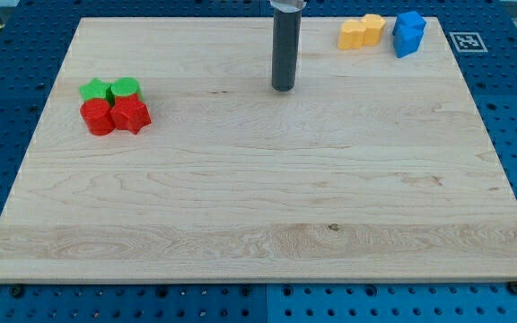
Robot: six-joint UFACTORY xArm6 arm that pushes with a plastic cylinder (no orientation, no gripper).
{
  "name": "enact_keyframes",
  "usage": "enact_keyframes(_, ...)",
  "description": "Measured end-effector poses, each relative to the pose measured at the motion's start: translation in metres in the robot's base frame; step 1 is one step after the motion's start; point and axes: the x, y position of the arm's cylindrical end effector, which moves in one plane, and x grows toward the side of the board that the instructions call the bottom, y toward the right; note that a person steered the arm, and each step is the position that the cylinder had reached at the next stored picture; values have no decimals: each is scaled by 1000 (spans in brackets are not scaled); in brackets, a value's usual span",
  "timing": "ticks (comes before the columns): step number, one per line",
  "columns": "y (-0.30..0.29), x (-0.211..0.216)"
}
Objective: Place the red star below the green star
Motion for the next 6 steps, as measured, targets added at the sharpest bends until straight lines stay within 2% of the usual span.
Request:
enact_keyframes(1, 0, 0)
enact_keyframes(2, -25, 5)
enact_keyframes(3, -94, 3)
enact_keyframes(5, -201, -44)
enact_keyframes(6, -277, -42)
